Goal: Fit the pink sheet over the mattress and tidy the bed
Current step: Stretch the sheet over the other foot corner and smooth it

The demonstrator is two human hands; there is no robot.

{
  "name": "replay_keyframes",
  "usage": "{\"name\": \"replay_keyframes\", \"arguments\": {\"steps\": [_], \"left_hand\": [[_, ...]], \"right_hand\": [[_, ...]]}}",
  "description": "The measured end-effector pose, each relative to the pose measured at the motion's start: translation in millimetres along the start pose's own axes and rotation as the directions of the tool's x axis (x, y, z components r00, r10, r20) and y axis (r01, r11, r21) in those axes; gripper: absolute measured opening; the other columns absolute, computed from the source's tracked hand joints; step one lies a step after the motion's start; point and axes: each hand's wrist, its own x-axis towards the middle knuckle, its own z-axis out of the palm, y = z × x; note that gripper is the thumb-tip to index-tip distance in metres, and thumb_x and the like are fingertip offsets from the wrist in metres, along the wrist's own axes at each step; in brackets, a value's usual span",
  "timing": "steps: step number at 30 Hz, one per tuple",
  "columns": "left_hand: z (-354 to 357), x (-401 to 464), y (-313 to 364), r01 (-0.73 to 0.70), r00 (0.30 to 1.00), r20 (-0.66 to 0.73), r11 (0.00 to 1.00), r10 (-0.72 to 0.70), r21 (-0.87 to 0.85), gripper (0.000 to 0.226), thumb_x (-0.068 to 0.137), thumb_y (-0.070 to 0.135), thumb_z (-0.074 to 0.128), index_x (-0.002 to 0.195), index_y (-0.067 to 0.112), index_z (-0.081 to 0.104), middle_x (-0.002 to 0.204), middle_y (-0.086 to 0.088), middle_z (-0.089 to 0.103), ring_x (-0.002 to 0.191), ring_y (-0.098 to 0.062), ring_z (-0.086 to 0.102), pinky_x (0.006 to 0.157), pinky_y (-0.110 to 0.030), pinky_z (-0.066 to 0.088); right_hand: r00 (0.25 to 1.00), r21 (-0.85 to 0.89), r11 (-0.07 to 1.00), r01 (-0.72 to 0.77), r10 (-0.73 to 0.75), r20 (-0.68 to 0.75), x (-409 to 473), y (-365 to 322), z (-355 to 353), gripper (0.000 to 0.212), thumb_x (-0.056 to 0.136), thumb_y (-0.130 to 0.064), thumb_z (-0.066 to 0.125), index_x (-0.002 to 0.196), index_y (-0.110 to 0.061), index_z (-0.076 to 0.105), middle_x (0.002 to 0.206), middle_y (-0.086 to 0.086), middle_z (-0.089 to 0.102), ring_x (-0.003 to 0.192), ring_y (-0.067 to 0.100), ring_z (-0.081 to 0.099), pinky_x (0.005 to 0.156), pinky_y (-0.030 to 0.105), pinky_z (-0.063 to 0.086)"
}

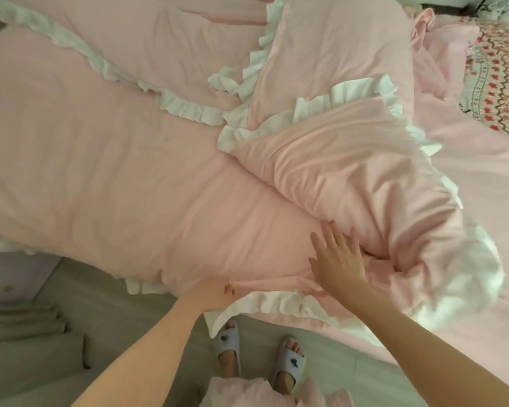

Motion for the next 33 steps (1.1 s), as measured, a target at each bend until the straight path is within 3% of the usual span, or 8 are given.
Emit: {"name": "replay_keyframes", "arguments": {"steps": [3, 6, 12, 18, 21, 26, 28, 33], "left_hand": [[-25.6, 3.8, -14.5, -0.062, 0.969, -0.24, 0.997, 0.052, -0.035, 0.031, 0.093, 0.015, 0.035, 0.118, 0.014, 0.054, 0.118, -0.004, 0.049, 0.112, -0.023, 0.05, 0.086, -0.03, 0.042], [-50.6, 9.3, -49.7, -0.078, 0.953, -0.292, 0.997, 0.077, 0.01, 0.049, 0.094, 0.016, 0.037, 0.143, 0.02, 0.033, 0.15, -0.002, 0.027, 0.136, -0.023, 0.029, 0.108, -0.039, 0.034], [-80.8, 20.3, -161.1, 0.065, 0.995, -0.09, 0.97, -0.045, 0.234, 0.06, 0.097, 0.026, 0.035, 0.15, 0.027, 0.006, 0.158, -0.001, -0.013, 0.146, -0.031, -0.007, 0.117, -0.05, 0.015], [-115.5, 7.1, -269.0, 0.121, 0.991, 0.039, 0.978, -0.13, 0.168, 0.058, 0.099, 0.023, 0.032, 0.15, 0.017, 0.006, 0.159, -0.008, -0.006, 0.147, -0.03, 0.0, 0.12, -0.042, 0.011], [-126.0, 2.9, -290.5, 0.132, 0.99, 0.052, 0.991, -0.132, 0.011, 0.051, 0.1, 0.021, 0.032, 0.147, 0.006, 0.02, 0.158, -0.011, 0.009, 0.144, -0.026, 0.017, 0.117, -0.035, 0.021], [-127.1, 13.5, -280.7, -0.027, 0.967, -0.255, 0.995, 0.002, -0.094, 0.05, 0.098, 0.017, 0.034, 0.147, 0.017, 0.025, 0.159, 0.002, 0.005, 0.145, -0.019, 0.015, 0.114, -0.035, 0.026], [-129.4, 24.7, -265.8, -0.126, 0.956, -0.275, 0.99, 0.103, -0.064, 0.051, 0.098, 0.016, 0.033, 0.148, 0.021, 0.023, 0.159, 0.005, 0.001, 0.147, -0.018, 0.008, 0.116, -0.035, 0.022], [-115.7, 48.9, -229.7, -0.152, 0.982, -0.091, 0.976, 0.168, 0.158, 0.058, 0.098, 0.026, 0.035, 0.15, 0.027, 0.009, 0.157, 0.001, -0.018, 0.146, -0.027, -0.012, 0.117, -0.05, 0.01]], "right_hand": [[0.984, 0.075, 0.984, 0.159, -0.164, 0.074, 21.2, -41.8, -10.0, 0.058, 0.094, -0.038, 0.048, 0.145, -0.017, 0.029, 0.155, 0.01, 0.021, 0.145, 0.026, 0.019, 0.114, 0.053, 0.017], [0.965, 0.165, 0.968, 0.187, -0.212, 0.154, 44.1, -86.9, -14.7, 0.058, 0.098, -0.038, 0.037, 0.149, -0.021, 0.015, 0.158, 0.004, 0.009, 0.147, 0.022, 0.008, 0.116, 0.051, 0.013], [0.943, 0.244, 0.955, 0.171, -0.23, 0.239, 89.9, -184.3, -8.6, 0.06, 0.098, -0.042, 0.037, 0.149, -0.028, 0.009, 0.159, 0.0, -0.004, 0.147, 0.023, -0.001, 0.115, 0.053, 0.017], [0.792, 0.375, 0.916, 0.142, -0.332, 0.513, 130.4, -287.5, 3.9, 0.065, 0.095, -0.052, 0.035, 0.15, -0.025, 0.012, 0.16, 0.005, -0.004, 0.147, 0.029, -0.006, 0.117, 0.051, 0.016], [0.697, 0.457, 0.878, 0.142, -0.416, 0.583, 132.4, -318.3, -7.7, 0.053, 0.099, -0.043, 0.035, 0.145, -0.017, 0.034, 0.155, 0.008, 0.026, 0.144, 0.025, 0.022, 0.118, 0.038, 0.019], [0.943, 0.438, 0.893, 0.106, -0.23, 0.242, 144.5, -318.4, -26.0, 0.036, 0.1, -0.029, 0.035, 0.128, -0.017, 0.053, 0.132, 0.004, 0.055, 0.121, 0.023, 0.05, 0.099, 0.035, 0.04], [0.975, 0.333, 0.939, 0.091, -0.151, 0.161, 147.2, -304.6, -19.9, 0.04, 0.099, -0.028, 0.036, 0.138, -0.021, 0.042, 0.147, 0.002, 0.039, 0.137, 0.022, 0.033, 0.107, 0.041, 0.03], [0.928, 0.193, 0.981, 0.003, -0.075, 0.365, 112.7, -255.5, 7.9, 0.06, 0.098, -0.032, 0.04, 0.149, -0.028, 0.009, 0.159, 0.0, -0.009, 0.147, 0.023, -0.002, 0.112, 0.053, 0.026]]}}
